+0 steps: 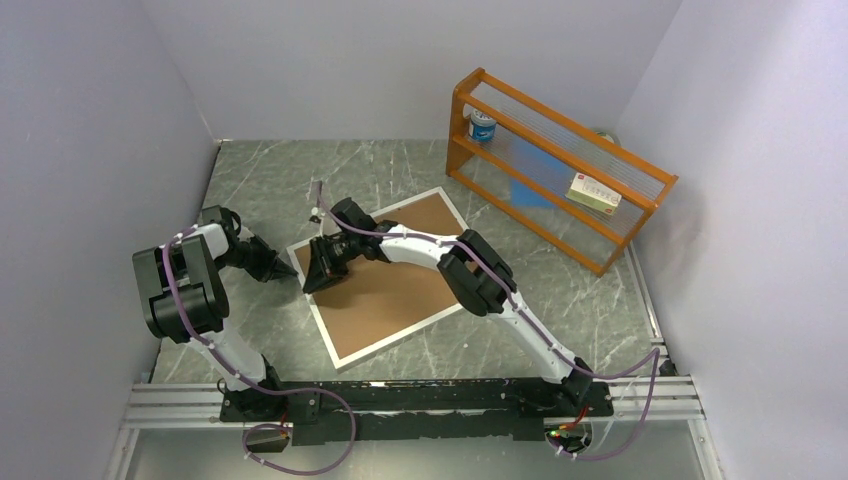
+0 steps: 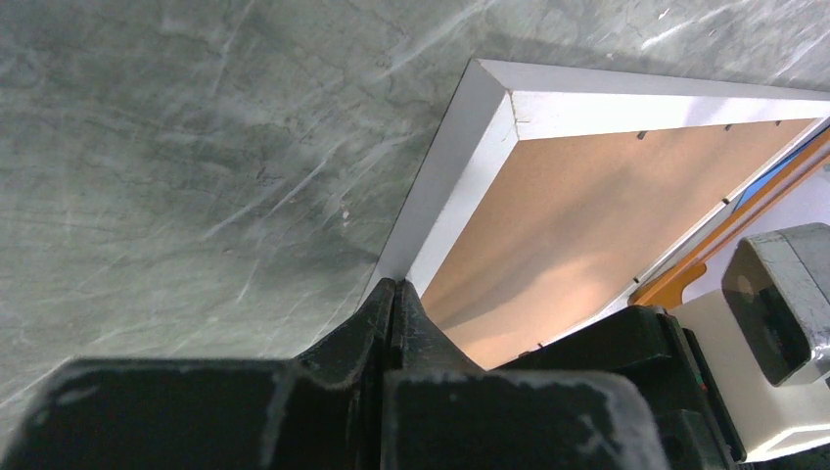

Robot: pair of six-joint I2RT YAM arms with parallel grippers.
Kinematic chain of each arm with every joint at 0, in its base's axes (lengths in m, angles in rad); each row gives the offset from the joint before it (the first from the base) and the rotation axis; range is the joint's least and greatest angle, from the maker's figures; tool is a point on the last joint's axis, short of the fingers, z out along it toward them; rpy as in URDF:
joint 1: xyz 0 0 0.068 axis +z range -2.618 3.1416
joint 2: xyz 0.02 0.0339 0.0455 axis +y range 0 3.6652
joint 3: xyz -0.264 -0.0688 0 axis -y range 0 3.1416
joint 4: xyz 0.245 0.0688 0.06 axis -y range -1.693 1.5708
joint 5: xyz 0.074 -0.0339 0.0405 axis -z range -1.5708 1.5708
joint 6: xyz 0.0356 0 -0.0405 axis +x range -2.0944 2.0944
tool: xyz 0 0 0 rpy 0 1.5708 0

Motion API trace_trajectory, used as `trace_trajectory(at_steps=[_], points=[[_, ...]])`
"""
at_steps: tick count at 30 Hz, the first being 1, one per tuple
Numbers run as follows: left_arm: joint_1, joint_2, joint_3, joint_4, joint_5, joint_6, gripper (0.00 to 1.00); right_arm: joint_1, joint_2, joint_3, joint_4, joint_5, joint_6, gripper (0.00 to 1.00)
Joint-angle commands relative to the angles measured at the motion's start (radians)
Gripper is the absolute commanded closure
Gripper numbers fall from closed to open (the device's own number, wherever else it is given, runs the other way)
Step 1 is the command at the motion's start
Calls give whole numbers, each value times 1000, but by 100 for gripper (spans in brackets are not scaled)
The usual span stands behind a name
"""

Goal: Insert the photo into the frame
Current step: Install the photo frame at the center of the board.

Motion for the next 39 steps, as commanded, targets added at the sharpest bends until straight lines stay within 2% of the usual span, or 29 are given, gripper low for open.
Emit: trace_trajectory(at_steps=[1,11,20,28,34,39], points=[[-11,47,-25,-34,-40,9,97,-6,15,42,89,-50,61,81],[-12,40,-27,-36,-45,7,97,-6,53,49,118,44,52,85],[-10,27,-29,-33,-66,-1,97,-22,67,69,-83,212,-54,88],[-11,16,-18,-46,-110,-2,98,-27,95,81,-211,259,-99,89],[-11,26,-13,-54,-114,4,97,-39,92,52,-285,399,-104,70],[-12,31,-7,-63,-123,7,97,-43,123,90,-346,462,-108,64]])
